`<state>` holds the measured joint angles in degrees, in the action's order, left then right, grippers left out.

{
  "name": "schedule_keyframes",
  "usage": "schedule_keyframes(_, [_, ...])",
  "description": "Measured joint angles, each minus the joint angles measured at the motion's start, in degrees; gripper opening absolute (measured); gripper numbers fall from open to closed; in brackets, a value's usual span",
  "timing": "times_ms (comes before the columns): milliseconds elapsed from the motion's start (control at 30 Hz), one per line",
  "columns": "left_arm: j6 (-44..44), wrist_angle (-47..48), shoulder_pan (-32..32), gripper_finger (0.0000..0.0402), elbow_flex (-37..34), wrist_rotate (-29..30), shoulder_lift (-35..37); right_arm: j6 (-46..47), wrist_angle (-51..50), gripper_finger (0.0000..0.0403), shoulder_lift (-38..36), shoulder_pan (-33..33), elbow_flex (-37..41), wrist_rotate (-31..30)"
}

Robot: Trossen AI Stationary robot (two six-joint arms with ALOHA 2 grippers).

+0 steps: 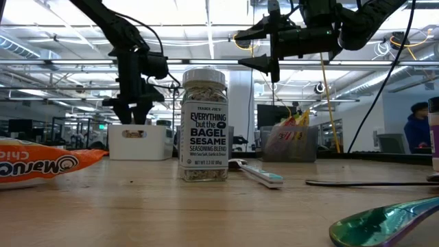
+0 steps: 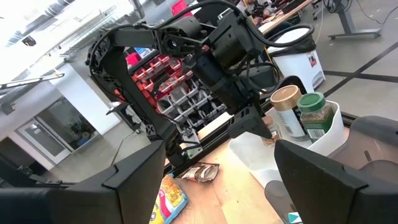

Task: Pick & Place Food Item
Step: Put the brown seasoning bottle into the white bin

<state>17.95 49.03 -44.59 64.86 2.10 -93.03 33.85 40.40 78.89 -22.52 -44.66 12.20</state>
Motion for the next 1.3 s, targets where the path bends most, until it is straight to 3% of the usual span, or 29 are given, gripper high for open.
schedule_keyframes(500, [3.62,-7.7,0.36,0.0188,-3.35,1.19,0.0,-0.11,-1.18,0.0293,0.0,0.0,-0.02,-0.42])
schedule_keyframes(1300, [6.62,-10.81,0.36,0.0187,-6.17,4.05,0.0,-0.22,-2.56,0.0293,0.0,0.0,-0.02,-1.94])
